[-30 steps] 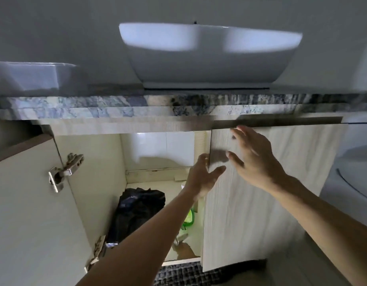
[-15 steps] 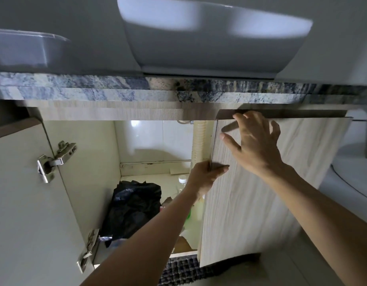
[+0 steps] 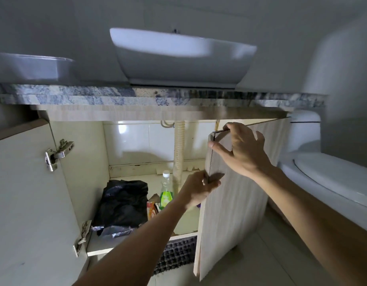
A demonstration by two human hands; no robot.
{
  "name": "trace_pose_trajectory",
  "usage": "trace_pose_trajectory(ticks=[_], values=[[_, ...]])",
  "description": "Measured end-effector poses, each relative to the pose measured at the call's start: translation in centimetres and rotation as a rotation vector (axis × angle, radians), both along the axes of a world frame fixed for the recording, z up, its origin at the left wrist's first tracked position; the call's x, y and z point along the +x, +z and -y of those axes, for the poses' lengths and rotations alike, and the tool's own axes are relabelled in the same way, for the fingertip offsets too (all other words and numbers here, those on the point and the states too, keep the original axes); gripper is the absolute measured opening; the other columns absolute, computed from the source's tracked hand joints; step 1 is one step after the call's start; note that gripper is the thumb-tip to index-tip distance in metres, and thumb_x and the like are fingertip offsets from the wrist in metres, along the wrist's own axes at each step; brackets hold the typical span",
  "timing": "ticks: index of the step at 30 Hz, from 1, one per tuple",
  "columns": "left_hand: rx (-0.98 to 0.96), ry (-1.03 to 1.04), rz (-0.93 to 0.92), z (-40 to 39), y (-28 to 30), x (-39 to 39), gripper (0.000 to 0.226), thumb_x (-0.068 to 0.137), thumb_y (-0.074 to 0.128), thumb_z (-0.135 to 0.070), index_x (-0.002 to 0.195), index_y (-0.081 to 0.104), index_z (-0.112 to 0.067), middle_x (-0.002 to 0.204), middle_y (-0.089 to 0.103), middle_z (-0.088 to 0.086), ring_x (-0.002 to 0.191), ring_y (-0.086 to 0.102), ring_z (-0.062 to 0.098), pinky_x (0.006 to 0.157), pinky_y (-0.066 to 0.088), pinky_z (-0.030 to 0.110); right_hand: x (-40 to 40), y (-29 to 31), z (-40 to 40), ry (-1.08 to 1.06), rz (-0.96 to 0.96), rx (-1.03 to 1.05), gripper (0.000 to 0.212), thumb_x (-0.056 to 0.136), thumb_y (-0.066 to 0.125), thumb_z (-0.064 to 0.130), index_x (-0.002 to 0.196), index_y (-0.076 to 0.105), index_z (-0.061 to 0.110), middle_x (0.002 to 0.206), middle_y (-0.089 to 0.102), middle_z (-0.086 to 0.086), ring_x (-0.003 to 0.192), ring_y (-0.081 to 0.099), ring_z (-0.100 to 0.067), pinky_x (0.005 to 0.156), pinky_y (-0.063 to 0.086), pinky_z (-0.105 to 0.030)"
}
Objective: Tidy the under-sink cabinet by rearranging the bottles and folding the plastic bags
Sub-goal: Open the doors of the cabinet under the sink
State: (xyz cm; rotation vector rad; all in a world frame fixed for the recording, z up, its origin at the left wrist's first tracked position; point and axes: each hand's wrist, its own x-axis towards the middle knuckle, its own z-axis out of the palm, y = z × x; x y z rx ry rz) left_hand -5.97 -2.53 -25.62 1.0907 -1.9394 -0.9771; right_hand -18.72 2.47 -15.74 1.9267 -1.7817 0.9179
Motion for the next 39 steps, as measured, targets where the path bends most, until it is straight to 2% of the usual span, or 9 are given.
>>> trace_pose_trajectory(ticks=[7, 9, 14, 17, 21, 25, 28, 34, 39], values=[[-0.230, -0.132, 0.195, -6.7, -0.4, -2.6, 0.025, 0.091, 0.060, -0.030, 0.074, 0.042, -0.027, 0.090, 0.058, -0.003, 0.087, 0.055, 0.017, 0.077, 0.050, 0.030, -3.6, -0.3, -6.4, -0.017, 0.004, -0.020, 0.063, 0.082, 0.044, 0.067, 0.119, 0.047, 0.017, 0.120, 0.057, 0.003, 0.116, 0.051, -0.021, 0.101, 0.034, -0.048], [-0.279, -0.235, 0.245, -8.4, -0.3, -3.7, 0.011, 0.091, 0.059, -0.028, 0.094, 0.049, -0.024, 0.094, 0.058, -0.008, 0.091, 0.054, 0.013, 0.089, 0.048, 0.035, -4.9, -0.5, -8.2, -0.014, 0.018, -0.042, 0.054, 0.086, 0.050, 0.057, 0.120, 0.048, 0.016, 0.121, 0.057, 0.003, 0.114, 0.052, -0.021, 0.101, 0.032, -0.045], [-0.432, -0.442, 0.325, -11.6, -0.1, -7.7, 0.083, 0.092, 0.056, -0.036, 0.151, 0.000, -0.022, 0.134, 0.047, -0.013, 0.101, 0.058, 0.007, 0.087, 0.042, 0.020, -8.2, -1.3, -12.6, 0.038, 0.095, -0.090, 0.050, 0.091, 0.053, 0.042, 0.130, 0.046, 0.011, 0.128, 0.057, -0.004, 0.115, 0.055, -0.025, 0.106, 0.033, -0.048], [-0.555, -0.477, 0.331, -12.0, -1.0, -10.9, 0.099, 0.089, 0.053, -0.049, 0.149, -0.020, -0.020, 0.161, 0.000, -0.003, 0.146, 0.017, 0.019, 0.115, 0.029, 0.029, -10.7, -2.2, -14.6, 0.103, 0.174, -0.111, 0.050, 0.090, 0.053, 0.034, 0.131, 0.045, 0.008, 0.123, 0.059, -0.008, 0.104, 0.062, -0.023, 0.093, 0.050, -0.044], [-0.697, -0.489, 0.362, -12.9, -2.3, -15.3, 0.105, 0.089, 0.046, -0.060, 0.139, -0.036, -0.017, 0.156, -0.027, 0.003, 0.145, -0.021, 0.011, 0.122, 0.005, 0.032, -14.0, -3.4, -16.8, -0.020, 0.285, -0.210, 0.045, 0.094, 0.053, 0.024, 0.134, 0.044, 0.006, 0.098, 0.058, 0.003, 0.083, 0.054, -0.006, 0.077, 0.039, -0.004], [-0.755, -0.477, 0.375, -13.9, -2.9, -20.7, 0.106, 0.087, 0.047, -0.061, 0.132, -0.042, -0.027, 0.153, -0.034, 0.000, 0.144, -0.025, 0.016, 0.122, 0.004, 0.035, -17.7, -4.5, -17.8, -0.190, 0.475, -0.283, 0.026, 0.097, 0.048, 0.026, 0.121, 0.045, 0.014, 0.078, 0.051, 0.013, 0.066, 0.051, 0.002, 0.062, 0.040, 0.003], [-0.785, -0.471, 0.397, -14.1, -3.2, -25.0, 0.104, 0.087, 0.049, -0.060, 0.140, -0.035, -0.027, 0.152, -0.035, -0.001, 0.144, -0.023, 0.019, 0.122, 0.006, 0.039, -20.9, -4.8, -17.9, -0.331, 0.604, -0.334, 0.028, 0.098, 0.046, 0.028, 0.115, 0.049, 0.006, 0.090, 0.055, 0.003, 0.067, 0.051, -0.001, 0.056, 0.041, 0.000], [-0.861, -0.452, 0.478, -13.2, -3.8, -30.2, 0.094, 0.091, 0.049, -0.051, 0.149, -0.020, -0.023, 0.147, -0.041, -0.001, 0.144, -0.024, 0.023, 0.121, 0.005, 0.044, -26.4, -4.9, -17.2, -0.392, 0.713, -0.331, 0.035, 0.097, 0.045, 0.036, 0.124, 0.047, 0.013, 0.116, 0.061, -0.004, 0.094, 0.056, -0.010, 0.088, 0.053, -0.032], [-0.882, -0.438, 0.520, -12.6, -4.2, -30.7, 0.091, 0.093, 0.048, -0.046, 0.148, -0.021, -0.025, 0.146, -0.043, -0.001, 0.141, -0.028, 0.022, 0.119, 0.003, 0.043, -26.8, -5.5, -16.7, -0.374, 0.702, -0.372, 0.035, 0.097, 0.047, 0.034, 0.121, 0.046, 0.009, 0.117, 0.061, -0.008, 0.098, 0.058, -0.016, 0.086, 0.053, -0.030]])
